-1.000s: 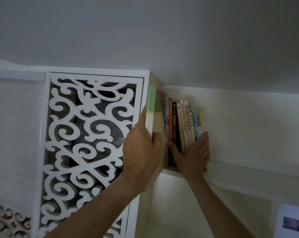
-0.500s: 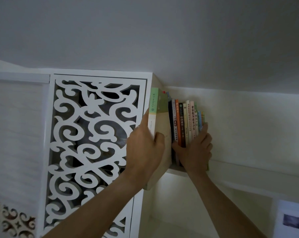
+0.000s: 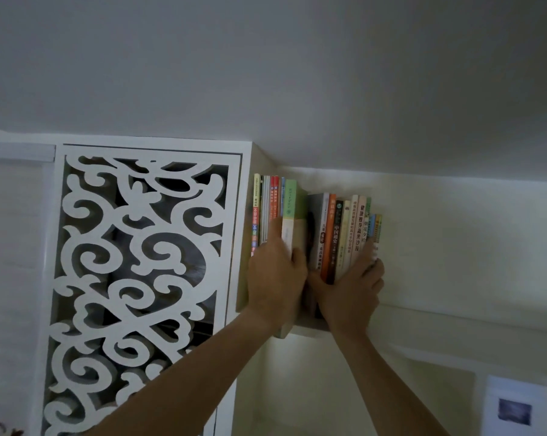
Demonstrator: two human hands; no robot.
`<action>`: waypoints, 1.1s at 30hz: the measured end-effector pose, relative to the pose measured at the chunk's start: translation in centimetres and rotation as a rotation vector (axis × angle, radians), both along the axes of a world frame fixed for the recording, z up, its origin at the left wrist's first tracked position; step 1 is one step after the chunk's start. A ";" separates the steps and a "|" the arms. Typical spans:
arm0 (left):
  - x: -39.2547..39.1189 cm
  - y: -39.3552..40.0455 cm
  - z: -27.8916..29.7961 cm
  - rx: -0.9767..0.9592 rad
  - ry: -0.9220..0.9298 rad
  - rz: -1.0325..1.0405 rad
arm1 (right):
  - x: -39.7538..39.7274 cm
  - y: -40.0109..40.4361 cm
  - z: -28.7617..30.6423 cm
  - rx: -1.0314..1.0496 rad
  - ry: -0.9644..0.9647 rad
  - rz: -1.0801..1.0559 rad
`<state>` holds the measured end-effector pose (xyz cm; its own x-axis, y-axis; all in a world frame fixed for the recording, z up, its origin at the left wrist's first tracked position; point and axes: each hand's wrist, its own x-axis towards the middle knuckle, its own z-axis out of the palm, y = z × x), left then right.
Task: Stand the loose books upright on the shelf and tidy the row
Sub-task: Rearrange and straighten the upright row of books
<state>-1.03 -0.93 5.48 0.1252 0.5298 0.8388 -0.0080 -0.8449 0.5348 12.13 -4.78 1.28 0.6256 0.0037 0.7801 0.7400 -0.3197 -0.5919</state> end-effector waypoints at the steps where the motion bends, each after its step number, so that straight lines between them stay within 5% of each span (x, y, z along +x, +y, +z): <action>1: 0.5 0.4 -0.2 -0.022 0.002 0.010 | 0.0 0.0 -0.1 0.001 -0.008 -0.003; 7: 3.2 1.6 -1.1 -0.050 -0.034 -0.003 | 0.2 0.1 -0.8 -0.024 -0.025 -0.028; 12: 3.4 2.2 -2.8 -0.069 0.172 -0.387 | 0.7 0.1 -1.3 -0.062 -0.062 0.001; 19: 1.4 3.0 -3.5 -0.132 0.373 -0.663 | 0.5 0.3 -1.5 -0.087 -0.098 0.040; 26: 1.5 2.7 -3.5 -0.107 0.352 -0.589 | 0.3 0.1 -1.5 -0.086 -0.110 0.052; 33: 0.9 0.2 -2.6 -0.127 0.203 -0.221 | 0.9 -0.1 -1.8 -0.095 -0.105 0.122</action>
